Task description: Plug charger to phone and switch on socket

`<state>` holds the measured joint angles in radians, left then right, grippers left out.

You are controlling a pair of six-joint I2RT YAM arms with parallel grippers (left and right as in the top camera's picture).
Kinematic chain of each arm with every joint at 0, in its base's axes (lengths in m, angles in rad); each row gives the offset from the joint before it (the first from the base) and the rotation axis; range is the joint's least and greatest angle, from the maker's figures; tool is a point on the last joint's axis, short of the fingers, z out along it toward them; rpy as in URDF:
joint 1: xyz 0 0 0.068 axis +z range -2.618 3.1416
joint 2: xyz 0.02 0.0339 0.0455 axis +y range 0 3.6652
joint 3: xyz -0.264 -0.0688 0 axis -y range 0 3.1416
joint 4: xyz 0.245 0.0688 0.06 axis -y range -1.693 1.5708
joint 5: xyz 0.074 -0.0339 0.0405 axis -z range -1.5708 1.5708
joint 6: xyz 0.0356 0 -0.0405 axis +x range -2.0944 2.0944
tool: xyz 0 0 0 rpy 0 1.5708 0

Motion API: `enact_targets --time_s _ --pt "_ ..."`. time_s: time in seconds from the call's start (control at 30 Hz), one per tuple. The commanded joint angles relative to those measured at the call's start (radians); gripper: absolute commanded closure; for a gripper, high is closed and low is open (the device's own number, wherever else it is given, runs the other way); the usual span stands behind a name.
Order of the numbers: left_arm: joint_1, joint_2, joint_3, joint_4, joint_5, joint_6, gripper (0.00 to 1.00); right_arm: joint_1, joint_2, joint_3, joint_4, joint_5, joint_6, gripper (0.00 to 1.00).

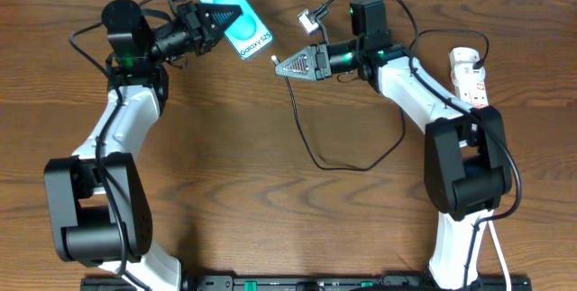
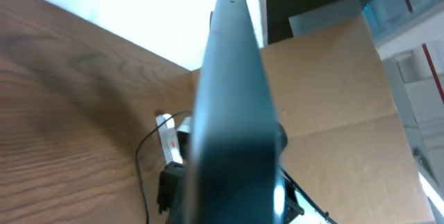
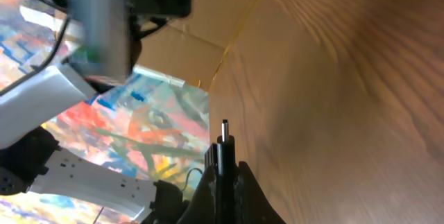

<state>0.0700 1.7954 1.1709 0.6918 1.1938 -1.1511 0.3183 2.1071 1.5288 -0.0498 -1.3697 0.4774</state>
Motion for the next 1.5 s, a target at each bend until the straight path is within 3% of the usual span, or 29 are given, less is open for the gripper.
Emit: enact_targets --time_s 0.0,0.43,0.9,1.47 --pt "0.006 0.008 0.008 0.009 -0.017 0.015 0.93 0.012 -0.003 0.01 0.071 -0.029 0.08 0.99" --pt "0.049 0.089 0.008 -0.002 -0.007 -0.014 0.93 0.044 -0.003 0.01 0.252 -0.018 0.288 0.99" --pt "0.048 0.09 0.008 0.061 0.003 -0.166 0.93 0.064 -0.003 0.01 0.253 -0.017 0.312 0.99" --pt "0.048 0.09 0.008 0.164 0.04 -0.239 0.93 0.078 -0.003 0.01 0.351 -0.023 0.382 0.99"
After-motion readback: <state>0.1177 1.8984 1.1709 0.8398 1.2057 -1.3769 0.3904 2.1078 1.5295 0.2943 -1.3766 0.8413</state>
